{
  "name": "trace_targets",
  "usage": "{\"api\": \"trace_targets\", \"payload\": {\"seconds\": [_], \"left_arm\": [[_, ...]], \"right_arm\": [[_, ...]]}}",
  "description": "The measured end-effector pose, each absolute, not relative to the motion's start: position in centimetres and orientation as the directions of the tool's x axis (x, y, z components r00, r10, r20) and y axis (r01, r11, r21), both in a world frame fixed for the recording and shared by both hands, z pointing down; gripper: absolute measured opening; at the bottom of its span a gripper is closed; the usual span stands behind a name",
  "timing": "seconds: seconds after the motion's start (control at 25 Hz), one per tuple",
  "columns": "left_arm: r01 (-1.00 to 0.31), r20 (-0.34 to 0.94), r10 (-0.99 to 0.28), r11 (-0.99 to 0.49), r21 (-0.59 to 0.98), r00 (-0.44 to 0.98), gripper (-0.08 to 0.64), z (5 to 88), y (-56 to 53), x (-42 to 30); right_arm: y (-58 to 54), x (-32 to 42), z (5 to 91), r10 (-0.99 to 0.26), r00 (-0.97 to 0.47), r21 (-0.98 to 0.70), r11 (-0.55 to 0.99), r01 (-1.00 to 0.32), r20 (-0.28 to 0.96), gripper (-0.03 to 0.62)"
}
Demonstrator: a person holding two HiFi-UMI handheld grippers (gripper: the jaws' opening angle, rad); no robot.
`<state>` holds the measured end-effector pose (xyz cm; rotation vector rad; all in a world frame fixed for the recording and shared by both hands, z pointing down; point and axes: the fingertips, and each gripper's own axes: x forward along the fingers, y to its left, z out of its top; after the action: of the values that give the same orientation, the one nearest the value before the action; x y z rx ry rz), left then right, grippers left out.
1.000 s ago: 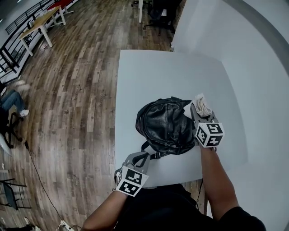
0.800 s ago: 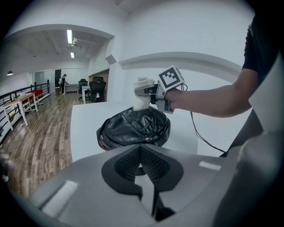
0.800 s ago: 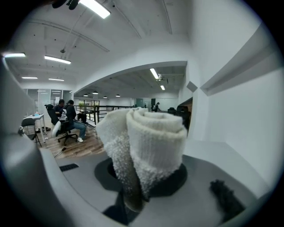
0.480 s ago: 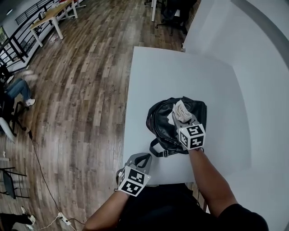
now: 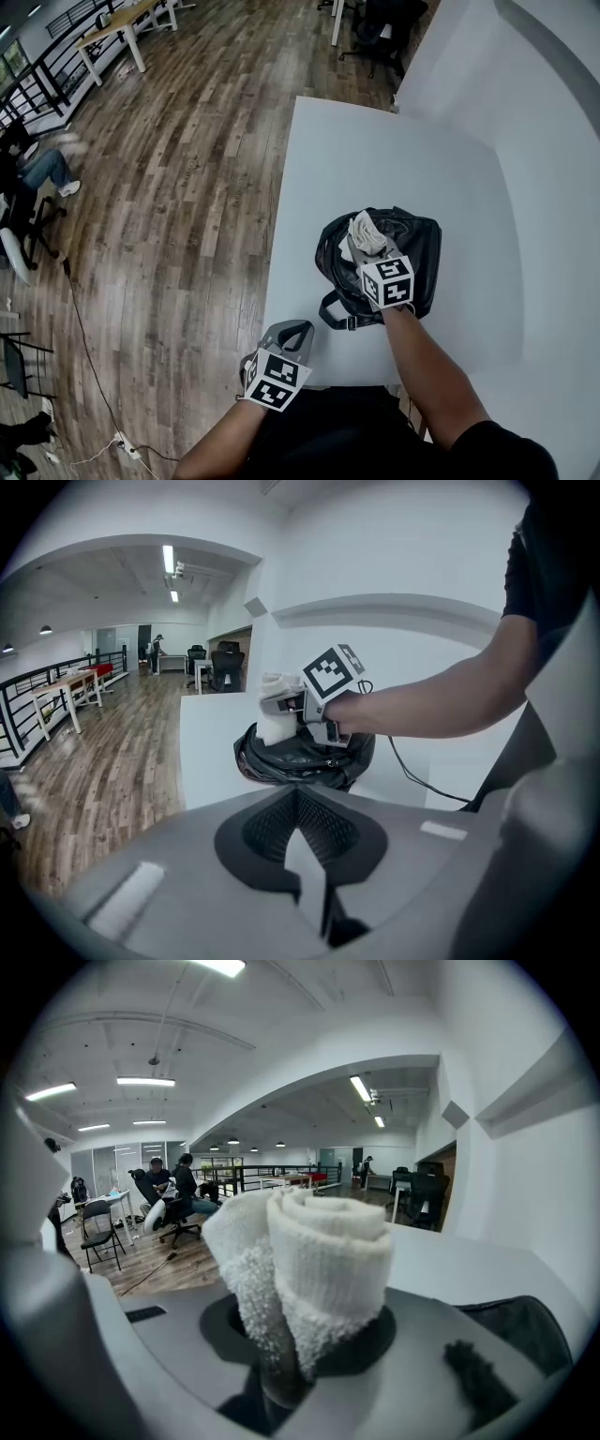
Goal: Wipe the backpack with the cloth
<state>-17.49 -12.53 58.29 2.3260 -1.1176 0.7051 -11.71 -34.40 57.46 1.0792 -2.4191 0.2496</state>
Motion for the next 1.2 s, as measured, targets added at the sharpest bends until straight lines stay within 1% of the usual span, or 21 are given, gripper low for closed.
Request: {"api": "trace_targets", "payload": {"seconds": [0.36,1.2], "left_arm": [[-0.814,0.62,-0.579,-0.552,0.182,0.53,0.006,58.6,-12.9,-17.9],[-0.783,0.606,-0.559,-0.594,0.184,0.566,0.006,58.2,-13.7,-15.7]], "right_arm": [[-34.5,-11.8,58.6,-0.642,-0.569,0.039,0.681,-0.732,0.514,0.089],[-34.8,-6.7,57.0,-0.7,-0.5,0.085,0.619,-0.781,0.51,0.089]]}}
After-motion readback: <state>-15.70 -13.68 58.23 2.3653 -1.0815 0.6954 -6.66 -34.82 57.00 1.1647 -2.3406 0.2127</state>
